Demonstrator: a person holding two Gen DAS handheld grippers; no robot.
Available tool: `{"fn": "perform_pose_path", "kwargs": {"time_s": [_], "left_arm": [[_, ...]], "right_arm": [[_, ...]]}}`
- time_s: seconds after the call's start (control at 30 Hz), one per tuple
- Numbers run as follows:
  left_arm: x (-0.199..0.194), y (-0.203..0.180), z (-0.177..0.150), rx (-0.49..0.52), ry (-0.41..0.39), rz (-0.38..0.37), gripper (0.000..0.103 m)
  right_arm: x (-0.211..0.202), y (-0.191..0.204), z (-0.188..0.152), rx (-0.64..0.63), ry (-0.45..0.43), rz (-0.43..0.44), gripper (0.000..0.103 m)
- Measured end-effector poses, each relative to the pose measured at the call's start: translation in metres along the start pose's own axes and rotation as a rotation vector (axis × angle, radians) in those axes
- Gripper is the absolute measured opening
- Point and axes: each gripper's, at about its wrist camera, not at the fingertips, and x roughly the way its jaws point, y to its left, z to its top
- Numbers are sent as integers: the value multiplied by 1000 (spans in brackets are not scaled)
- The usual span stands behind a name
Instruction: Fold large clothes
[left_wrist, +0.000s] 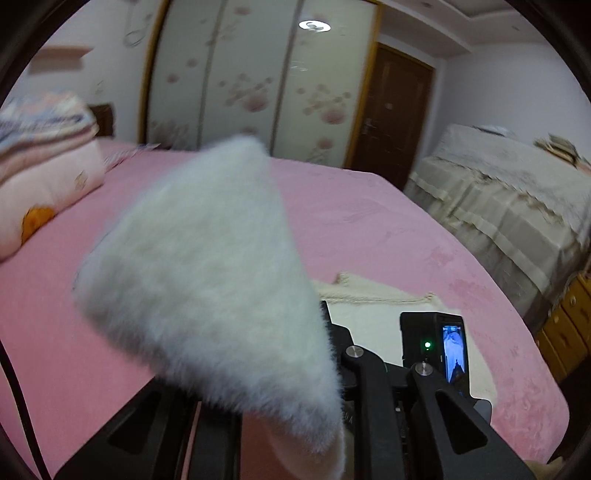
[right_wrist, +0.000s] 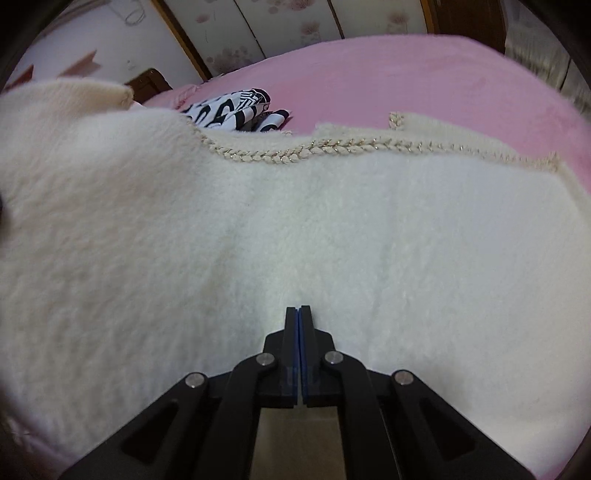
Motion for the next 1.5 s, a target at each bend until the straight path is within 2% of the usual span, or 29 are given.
{"fn": "perform_pose_path", "kwargs": {"time_s": [0.07, 0.17, 0.27, 0.37, 0.4, 0.47, 0.5, 0.53, 0.57, 0.63, 0.7, 0.73, 0.83, 0.87, 0.9, 0.93, 0.97, 1.0, 1.07, 1.2, 1.27, 1.4, 1.5], "left_arm": [[3, -21, 6, 61, -5, -31, 14], [14, -66, 11, 134, 5, -112, 14], [33, -111, 6, 194, 12, -207, 14], [54, -162, -25, 324, 34, -267, 13], [67, -182, -43, 382, 61, -293, 13], [88, -204, -69, 461, 152, -299, 14], [105, -219, -92, 542, 242, -273, 15], [111, -224, -105, 589, 259, -245, 17], [114, -230, -115, 633, 260, -227, 24], [109, -239, -128, 727, 226, -206, 33], [103, -239, -128, 753, 242, -247, 61], [99, -239, -124, 745, 264, -283, 65], [80, -232, -110, 704, 307, -370, 66], [77, -224, -105, 689, 317, -384, 66], [67, -215, -93, 656, 331, -402, 66], [62, -207, -85, 630, 338, -410, 67], [59, -197, -76, 600, 343, -414, 68], [51, -184, -65, 544, 350, -409, 72], [48, -163, -49, 463, 362, -375, 82], [70, -97, -24, 221, 457, -205, 83], [91, -67, -23, 102, 530, -140, 83], [124, -17, -38, -130, 659, -144, 83], [135, -3, -47, -203, 690, -150, 83]], "right_arm": [[-21, -15, -2, 46, -8, 28, 0], [-71, -53, -12, 129, -85, -17, 0], [-122, -104, -34, 206, -138, -130, 0], [-156, -143, -58, 232, -143, -260, 1], [-162, -153, -66, 242, -139, -289, 1], [-170, -172, -80, 282, -117, -340, 1], [-172, -180, -87, 305, -104, -366, 1], [-174, -185, -92, 322, -98, -383, 1], [-175, -190, -96, 339, -92, -393, 1], [-176, -192, -100, 353, -89, -395, 1], [-175, -189, -96, 357, -90, -381, 1], [-176, -189, -94, 355, -92, -373, 1], [-179, -184, -75, 335, -109, -364, 5], [-184, -182, -71, 328, -123, -351, 12], [-189, -180, -63, 323, -135, -343, 25], [-194, -182, -59, 319, -146, -334, 33], [-202, -180, -53, 316, -160, -314, 46], [-205, -179, -49, 319, -171, -294, 54], [-212, -176, -35, 329, -179, -233, 57], [-203, -171, -11, 331, -109, -156, 59], [-186, -170, 1, 317, -26, -151, 59], [-150, -179, 14, 344, 134, -177, 59], [-133, -190, 16, 370, 212, -192, 60]]}}
